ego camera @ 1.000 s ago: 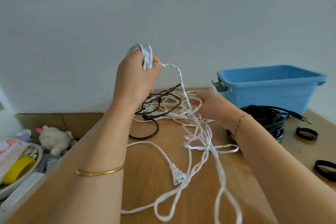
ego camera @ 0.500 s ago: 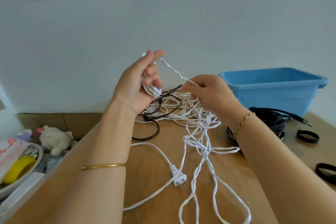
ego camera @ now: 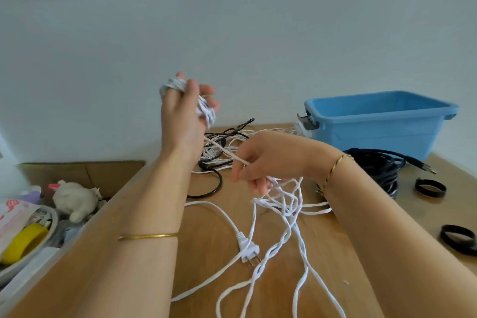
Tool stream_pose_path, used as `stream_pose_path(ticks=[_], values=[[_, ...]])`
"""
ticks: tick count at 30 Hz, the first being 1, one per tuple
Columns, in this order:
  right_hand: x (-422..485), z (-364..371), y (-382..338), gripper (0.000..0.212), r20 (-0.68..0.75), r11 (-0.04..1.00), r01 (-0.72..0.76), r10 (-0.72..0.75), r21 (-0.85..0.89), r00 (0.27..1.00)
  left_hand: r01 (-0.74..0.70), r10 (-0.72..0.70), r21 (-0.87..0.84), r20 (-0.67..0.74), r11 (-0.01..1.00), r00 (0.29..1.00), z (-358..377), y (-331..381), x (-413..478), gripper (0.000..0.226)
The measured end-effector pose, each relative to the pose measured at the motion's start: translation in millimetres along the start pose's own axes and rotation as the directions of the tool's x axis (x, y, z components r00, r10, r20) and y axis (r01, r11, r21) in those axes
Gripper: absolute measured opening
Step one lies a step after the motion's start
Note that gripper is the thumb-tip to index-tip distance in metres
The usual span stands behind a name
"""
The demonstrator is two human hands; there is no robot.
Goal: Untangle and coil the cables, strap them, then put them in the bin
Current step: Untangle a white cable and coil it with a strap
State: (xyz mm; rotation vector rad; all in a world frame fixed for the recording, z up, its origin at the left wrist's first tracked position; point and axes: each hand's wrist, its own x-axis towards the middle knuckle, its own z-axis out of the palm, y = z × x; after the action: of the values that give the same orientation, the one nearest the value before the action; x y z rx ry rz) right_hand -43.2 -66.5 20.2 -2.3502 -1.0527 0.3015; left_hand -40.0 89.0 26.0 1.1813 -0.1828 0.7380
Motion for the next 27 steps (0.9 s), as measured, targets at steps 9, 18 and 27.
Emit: stream_pose_path(ticks=[9, 18, 27], values=[[-11, -26, 5, 0.019, -0.67, 0.97, -0.142, -0.028, -0.198, 0.742, -0.229, -0.316, 0.805, 0.452, 0.548, 0.834, 13, 6, -20, 0.029], [8, -16, 39, 0.009, -0.78, 0.997, 0.036, -0.073, -0.065, 0.621, 0.264, -0.598, 0.57, 0.543, 0.778, 0.589, 3, 20, -22, 0.04], [6, -8, 48, 0.028, -0.423, 0.63, 0.204, 0.219, 0.749, 0.879, 0.808, -0.262, -0.344, 0.823, 0.478, 0.505, -28, 3, 15, 0.048]])
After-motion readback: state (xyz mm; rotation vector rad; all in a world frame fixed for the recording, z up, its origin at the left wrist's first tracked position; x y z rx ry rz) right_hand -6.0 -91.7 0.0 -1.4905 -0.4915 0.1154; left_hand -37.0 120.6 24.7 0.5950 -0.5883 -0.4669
